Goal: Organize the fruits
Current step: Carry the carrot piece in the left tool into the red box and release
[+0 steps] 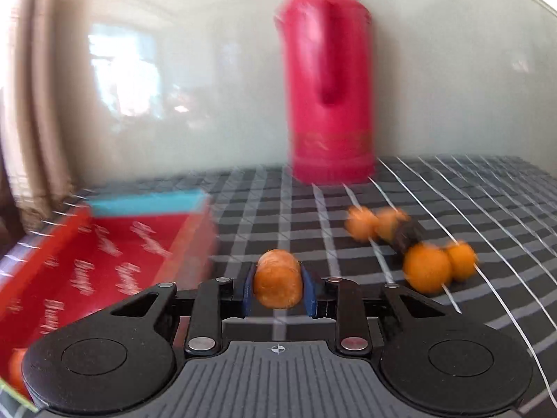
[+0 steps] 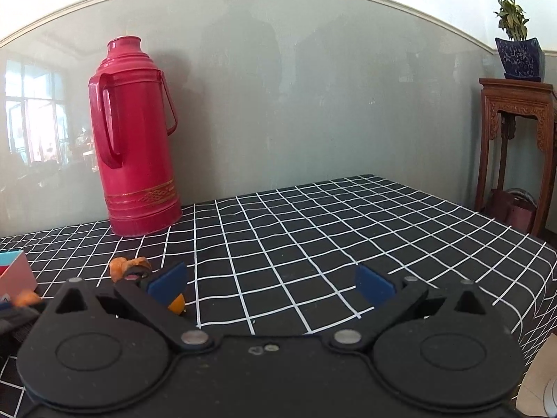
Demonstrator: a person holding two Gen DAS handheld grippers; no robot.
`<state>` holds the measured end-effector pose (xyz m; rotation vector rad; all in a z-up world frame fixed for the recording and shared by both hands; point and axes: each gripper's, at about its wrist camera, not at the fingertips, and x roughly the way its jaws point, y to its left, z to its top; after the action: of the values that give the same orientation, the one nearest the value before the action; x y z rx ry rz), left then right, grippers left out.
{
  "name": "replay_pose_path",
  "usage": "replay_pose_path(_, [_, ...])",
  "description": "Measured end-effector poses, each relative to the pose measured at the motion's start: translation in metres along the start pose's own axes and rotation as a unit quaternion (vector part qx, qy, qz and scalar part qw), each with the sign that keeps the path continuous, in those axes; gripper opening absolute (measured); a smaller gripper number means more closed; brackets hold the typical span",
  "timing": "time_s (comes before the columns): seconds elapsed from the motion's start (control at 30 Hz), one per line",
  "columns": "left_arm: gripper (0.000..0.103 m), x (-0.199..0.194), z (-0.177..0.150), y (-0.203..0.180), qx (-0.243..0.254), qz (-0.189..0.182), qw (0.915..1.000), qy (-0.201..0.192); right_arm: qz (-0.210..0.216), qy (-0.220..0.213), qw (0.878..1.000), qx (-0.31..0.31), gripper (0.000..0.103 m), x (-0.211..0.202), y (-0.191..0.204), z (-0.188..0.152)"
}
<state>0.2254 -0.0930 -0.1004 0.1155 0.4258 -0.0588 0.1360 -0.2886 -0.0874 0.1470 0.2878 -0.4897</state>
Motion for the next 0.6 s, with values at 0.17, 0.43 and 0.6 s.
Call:
replay_pose_path(0.17, [0.029, -0.001, 0.011, 0.046, -0.064, 0.091, 0.9937, -0.006, 0.007, 0.004, 1.000, -0.002, 0.097, 0.000, 0.005, -0.002])
replay_pose_path(0.43, [0.029, 0.017, 0.003, 0.101, -0.139, 0.143, 0.9775, 0.069, 0.029, 0.016, 0.999, -0.025, 0.097, 0.003, 0.022, -0.007])
replay_pose_path(0.6, [0.088, 0.003, 0.003, 0.108, -0.150, 0.145, 0.9762, 0.061, 0.060, 0.026, 0.997, -0.033, 0.097, 0.008, 0.033, -0.008])
